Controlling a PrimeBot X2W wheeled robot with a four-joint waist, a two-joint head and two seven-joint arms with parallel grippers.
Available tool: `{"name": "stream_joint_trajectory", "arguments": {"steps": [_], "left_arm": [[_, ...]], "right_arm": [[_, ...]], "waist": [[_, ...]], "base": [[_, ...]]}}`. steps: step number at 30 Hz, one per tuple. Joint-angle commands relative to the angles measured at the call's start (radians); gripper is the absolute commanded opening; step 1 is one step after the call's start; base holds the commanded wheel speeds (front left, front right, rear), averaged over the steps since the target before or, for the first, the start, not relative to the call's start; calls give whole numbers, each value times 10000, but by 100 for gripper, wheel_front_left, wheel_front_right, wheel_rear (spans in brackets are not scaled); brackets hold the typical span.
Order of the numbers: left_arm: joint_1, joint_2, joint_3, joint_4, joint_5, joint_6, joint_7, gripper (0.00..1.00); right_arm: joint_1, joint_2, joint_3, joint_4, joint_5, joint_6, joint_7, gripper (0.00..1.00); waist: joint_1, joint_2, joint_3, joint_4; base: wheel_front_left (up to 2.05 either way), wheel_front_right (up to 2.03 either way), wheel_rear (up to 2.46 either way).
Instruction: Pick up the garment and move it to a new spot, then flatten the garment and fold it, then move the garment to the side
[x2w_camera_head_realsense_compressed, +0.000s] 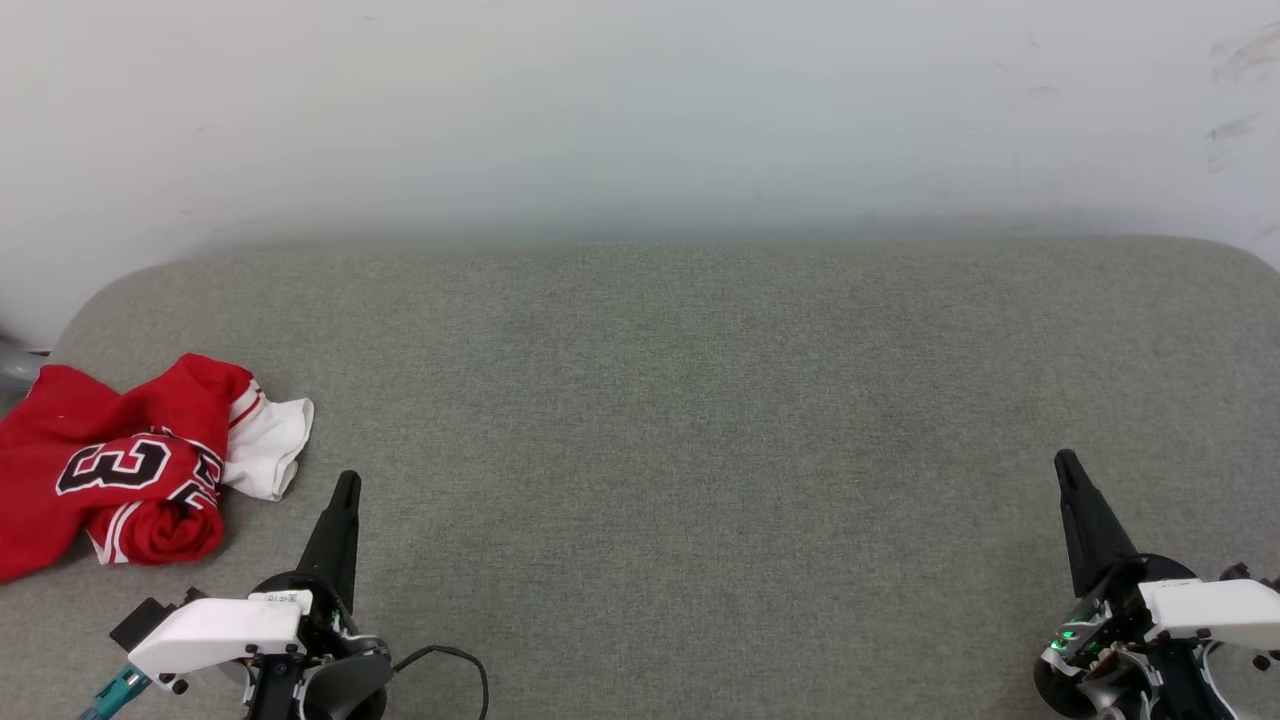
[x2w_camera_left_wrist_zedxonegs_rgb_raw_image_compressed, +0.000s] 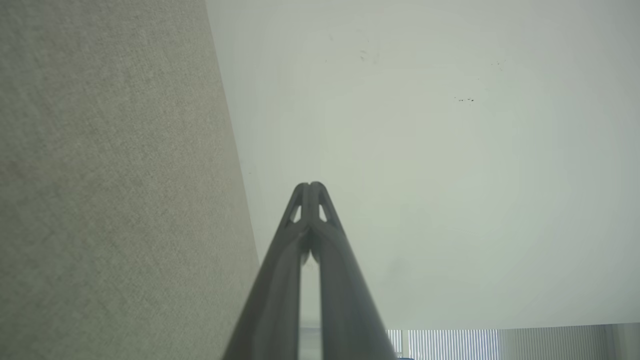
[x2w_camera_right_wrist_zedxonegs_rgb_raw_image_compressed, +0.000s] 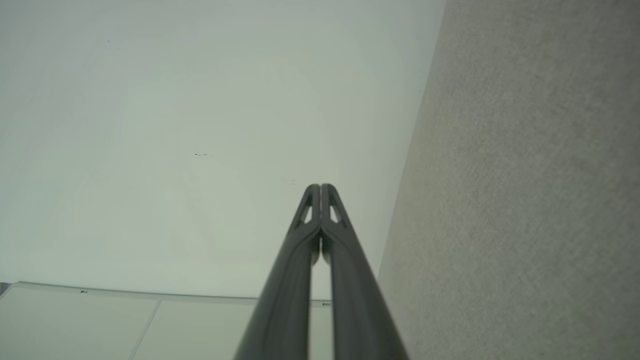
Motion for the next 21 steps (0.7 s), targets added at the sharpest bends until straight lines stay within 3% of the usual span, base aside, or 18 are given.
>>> {"name": "stream_joint_trajectory", "arguments": {"steps": [1,21], "left_arm": [[-60,-15,15,-7,6,-42,12,0],[-60,-15,17,-7,6,-43,12,0]], "right_arm": [[-132,19,4,7,-43,-3,-9,0],[-132,19,5,7,-43,-3,-9,0]], "waist": [[0,0,0,0],[0,0,0,0]], "base": [[0,0,0],[0,0,0]]}}
